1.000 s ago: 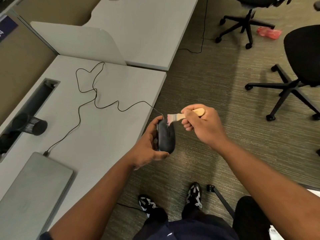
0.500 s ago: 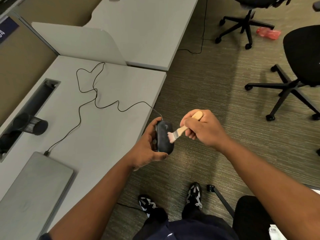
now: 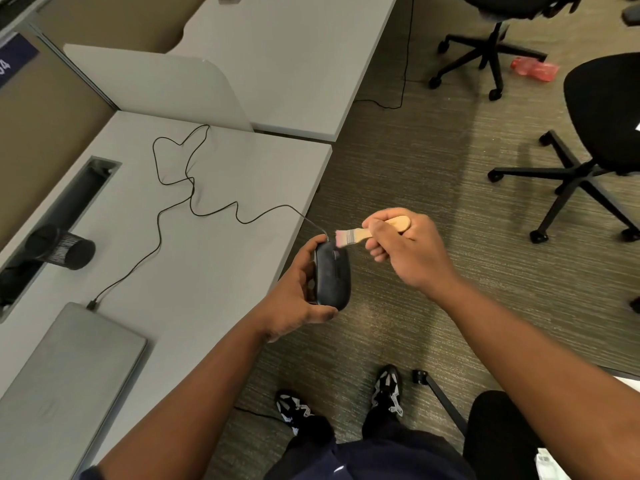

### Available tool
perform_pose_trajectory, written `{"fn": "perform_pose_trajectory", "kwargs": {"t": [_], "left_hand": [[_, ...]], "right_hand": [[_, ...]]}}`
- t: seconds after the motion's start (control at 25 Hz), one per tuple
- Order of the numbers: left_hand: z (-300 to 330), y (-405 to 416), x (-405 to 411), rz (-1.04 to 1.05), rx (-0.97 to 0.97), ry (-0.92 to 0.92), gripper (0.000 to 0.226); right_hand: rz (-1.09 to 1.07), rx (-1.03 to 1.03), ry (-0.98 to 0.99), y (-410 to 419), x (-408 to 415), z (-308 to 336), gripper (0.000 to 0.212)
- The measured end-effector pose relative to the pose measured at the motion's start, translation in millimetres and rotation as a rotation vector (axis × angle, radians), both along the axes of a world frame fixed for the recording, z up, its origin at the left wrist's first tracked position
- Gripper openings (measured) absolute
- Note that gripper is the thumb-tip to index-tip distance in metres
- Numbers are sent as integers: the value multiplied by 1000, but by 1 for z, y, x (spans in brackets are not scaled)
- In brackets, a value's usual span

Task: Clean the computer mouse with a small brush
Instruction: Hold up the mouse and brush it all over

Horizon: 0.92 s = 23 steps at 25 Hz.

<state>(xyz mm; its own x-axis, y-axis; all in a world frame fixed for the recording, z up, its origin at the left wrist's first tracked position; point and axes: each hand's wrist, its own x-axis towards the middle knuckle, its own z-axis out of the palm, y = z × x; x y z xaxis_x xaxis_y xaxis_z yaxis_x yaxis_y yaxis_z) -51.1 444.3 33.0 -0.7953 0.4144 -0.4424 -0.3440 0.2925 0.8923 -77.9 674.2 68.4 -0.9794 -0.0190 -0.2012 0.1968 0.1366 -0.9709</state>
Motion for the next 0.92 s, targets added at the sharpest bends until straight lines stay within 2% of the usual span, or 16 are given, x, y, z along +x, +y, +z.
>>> {"fn": "perform_pose_trajectory", "kwargs": {"t": [0.16,0.32,0.44,0.56,0.76,0.92], "left_hand": [[0,0,-1,3,2,-5,122],[0,2,-2,-7,-18,-4,122],[0,5,-4,-11,-35,9,119],[-3,5,-3,10,-53,15,118],[-2,6,-4,17,-63,46,116],[-2,6,-5,18,-74,55,116]], "right_hand": [[109,74,-41,-1,0,3,20],[27,42,112,-5,5,6,17],[106,194,187,-12,5,3,19],[179,291,141,-10,3,4,24],[82,256,232,-11,2,4,20],[166,273,113,-11,-1,4,25]]}}
